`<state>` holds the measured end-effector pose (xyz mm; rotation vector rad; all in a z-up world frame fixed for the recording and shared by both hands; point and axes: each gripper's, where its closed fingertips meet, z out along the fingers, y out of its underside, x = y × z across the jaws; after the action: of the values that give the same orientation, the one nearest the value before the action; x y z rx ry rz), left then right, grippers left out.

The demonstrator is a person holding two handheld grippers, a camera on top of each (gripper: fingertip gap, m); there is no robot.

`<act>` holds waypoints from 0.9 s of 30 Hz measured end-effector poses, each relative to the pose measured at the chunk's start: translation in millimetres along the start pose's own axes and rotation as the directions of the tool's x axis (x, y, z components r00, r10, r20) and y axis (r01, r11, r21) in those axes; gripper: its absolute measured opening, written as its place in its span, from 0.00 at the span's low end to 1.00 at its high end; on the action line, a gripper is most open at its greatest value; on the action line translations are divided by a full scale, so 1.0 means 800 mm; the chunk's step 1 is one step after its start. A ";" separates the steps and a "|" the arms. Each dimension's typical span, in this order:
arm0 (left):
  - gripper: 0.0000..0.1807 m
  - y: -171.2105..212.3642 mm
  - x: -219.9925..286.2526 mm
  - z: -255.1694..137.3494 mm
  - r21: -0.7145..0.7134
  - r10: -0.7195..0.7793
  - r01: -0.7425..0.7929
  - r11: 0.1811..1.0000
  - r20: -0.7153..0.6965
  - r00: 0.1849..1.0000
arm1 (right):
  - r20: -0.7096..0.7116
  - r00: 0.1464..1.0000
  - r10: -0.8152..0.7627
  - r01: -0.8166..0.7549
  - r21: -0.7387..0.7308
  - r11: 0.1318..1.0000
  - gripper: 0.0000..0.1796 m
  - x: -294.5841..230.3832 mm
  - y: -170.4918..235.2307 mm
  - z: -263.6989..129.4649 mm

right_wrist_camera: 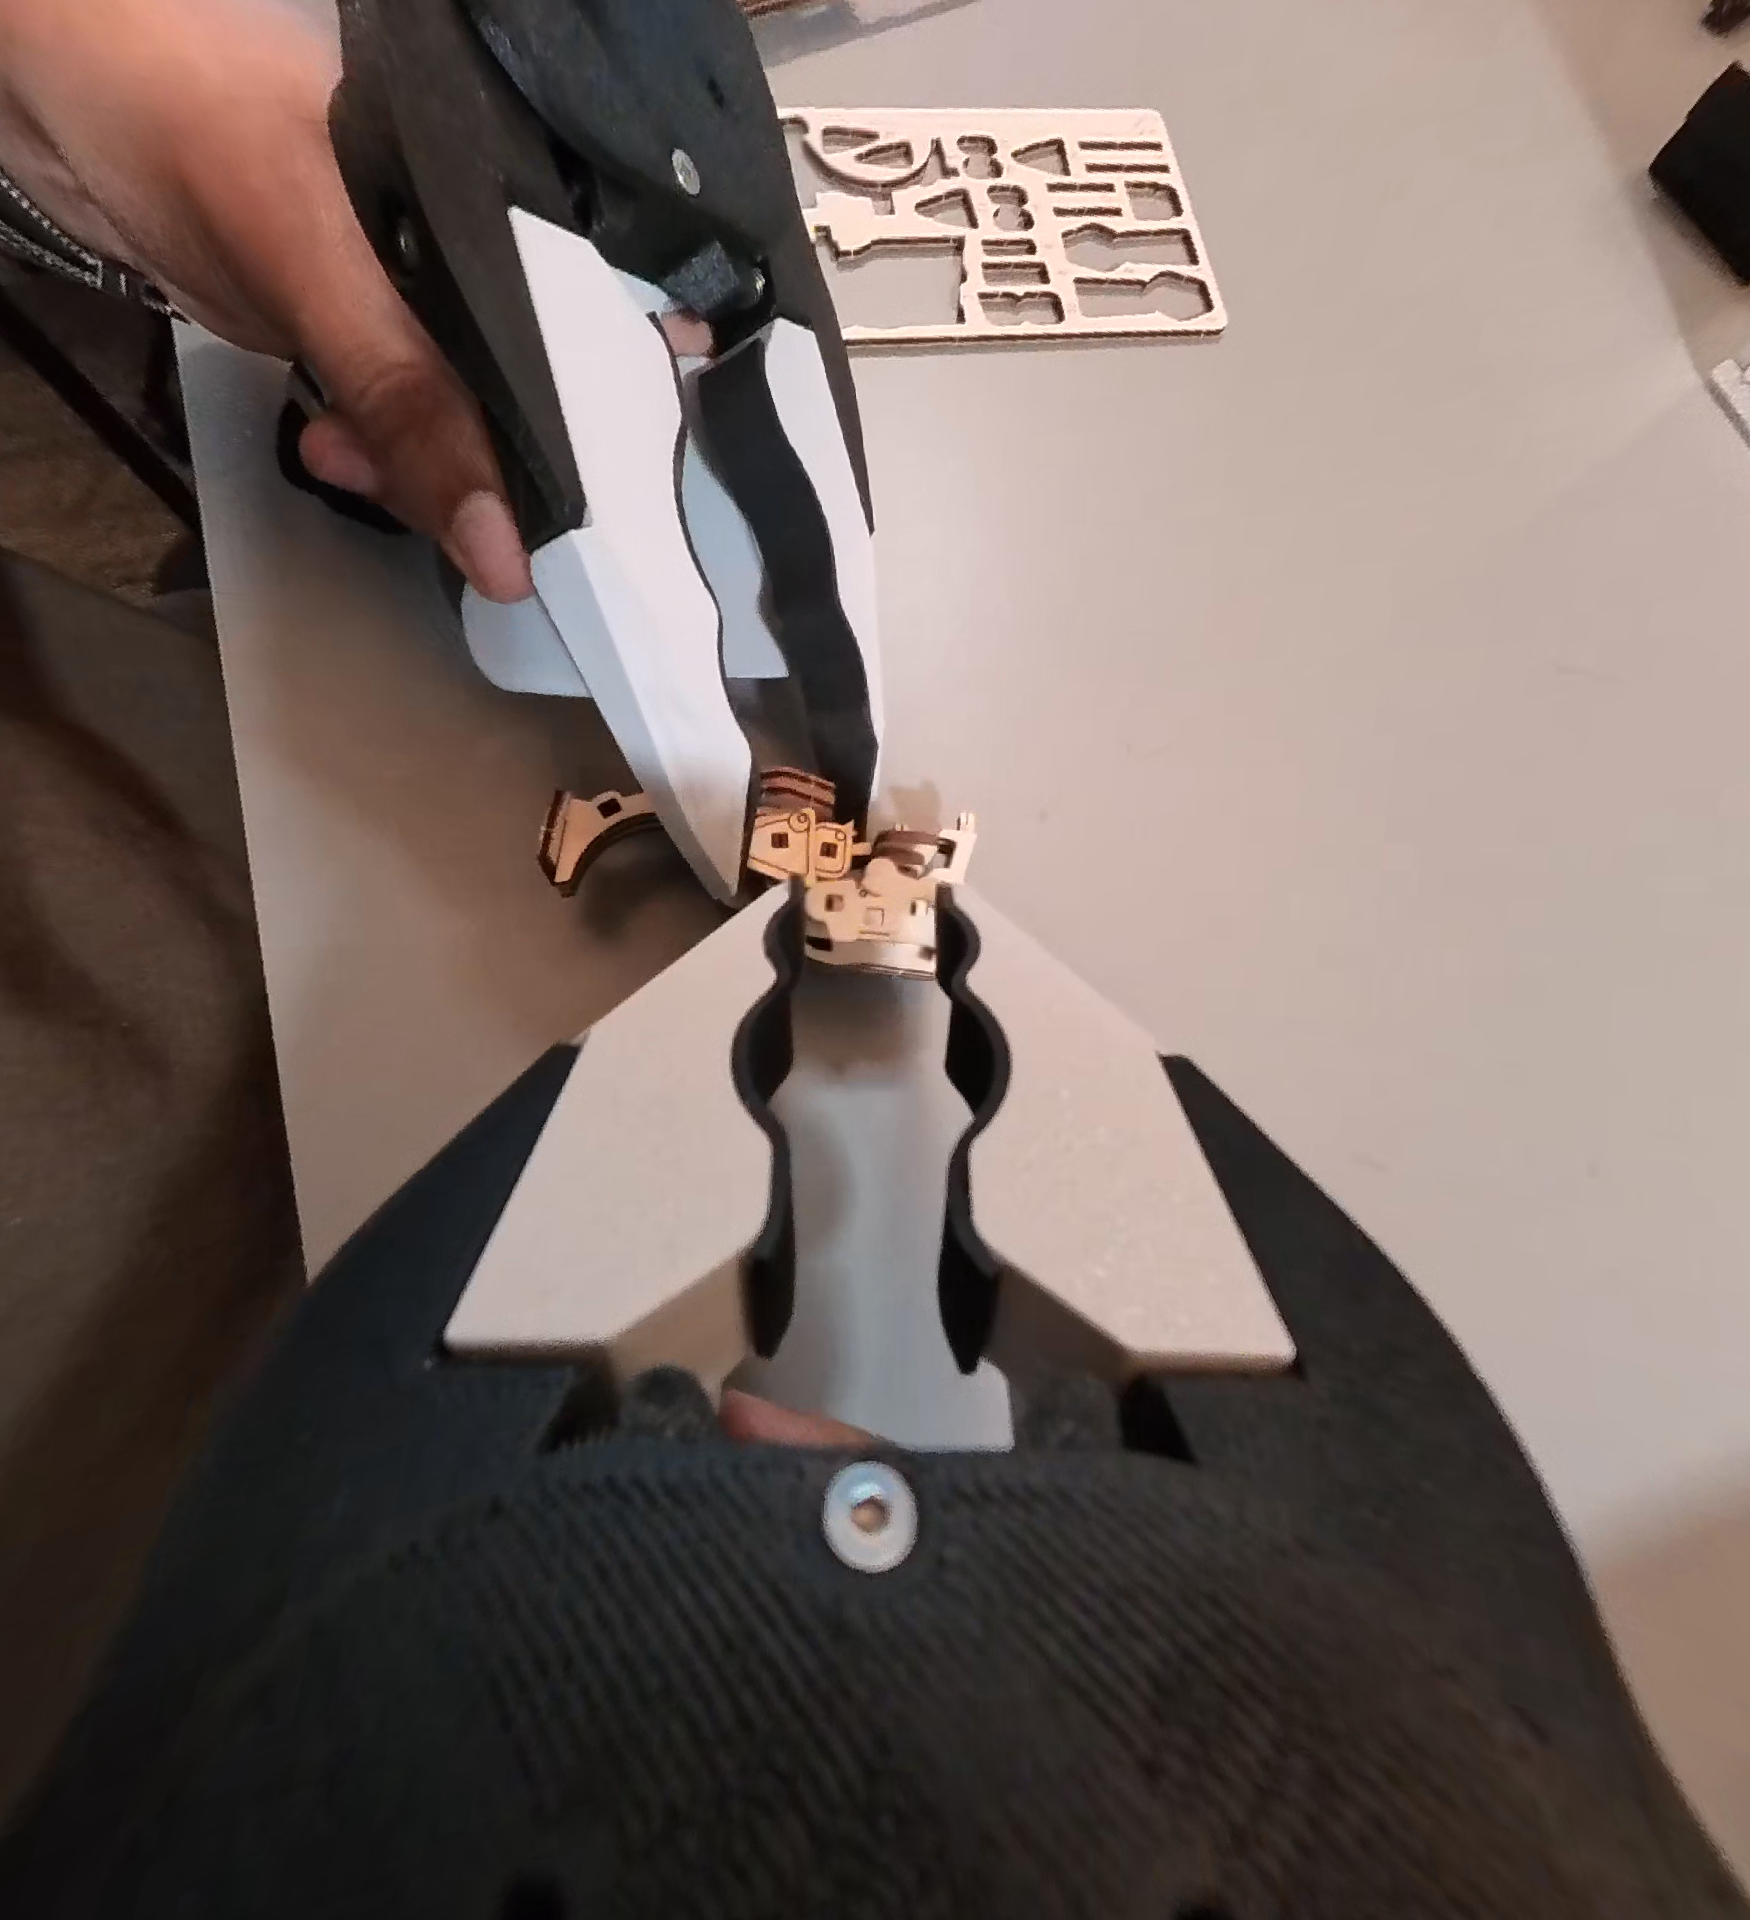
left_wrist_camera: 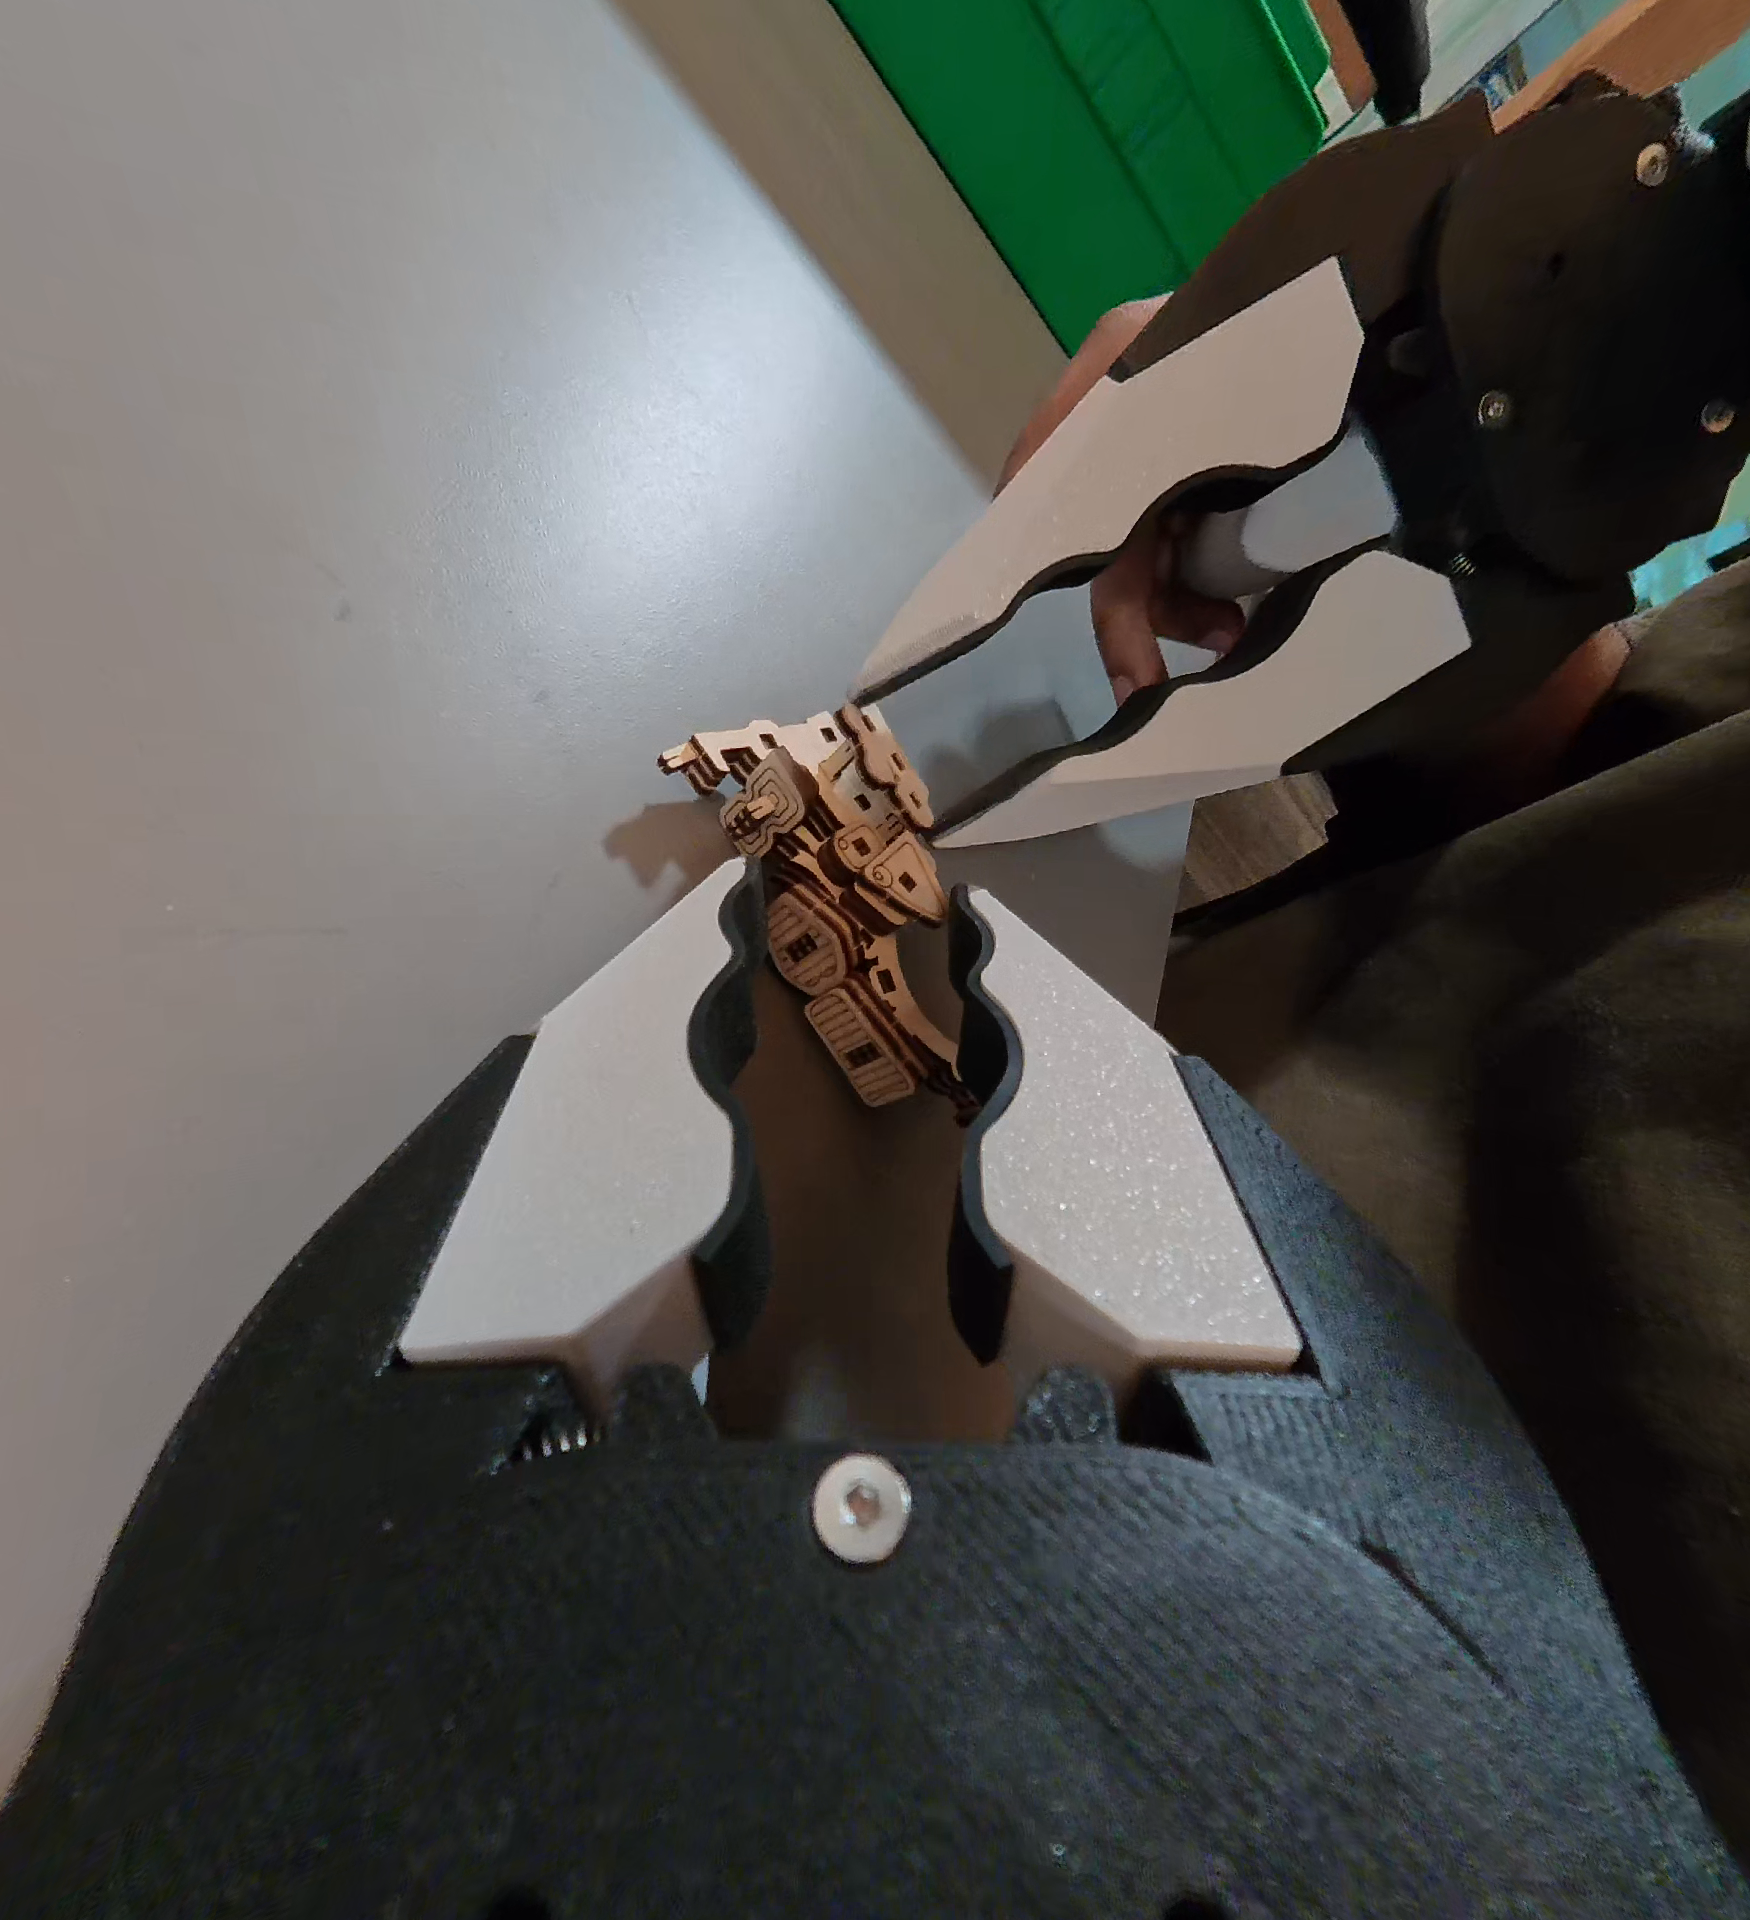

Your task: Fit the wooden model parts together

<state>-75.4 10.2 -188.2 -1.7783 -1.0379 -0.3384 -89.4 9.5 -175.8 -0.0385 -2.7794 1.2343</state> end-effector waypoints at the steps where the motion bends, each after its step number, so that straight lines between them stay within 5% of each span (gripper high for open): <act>1: 0.18 0.000 0.000 0.000 0.000 0.000 0.000 1.000 0.000 1.000 | 0.002 1.000 0.001 -0.001 -0.004 1.000 0.13 0.000 0.000 0.000; 27: 0.18 0.001 0.000 0.001 -0.009 0.011 -0.011 1.000 0.002 1.000 | 0.039 0.999 0.009 -0.007 -0.037 0.999 0.13 -0.001 0.001 0.000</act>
<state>-74.8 11.3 -189.0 -1.7915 -1.0290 -0.3353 -88.6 10.1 -176.4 -0.0286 -2.8380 1.1977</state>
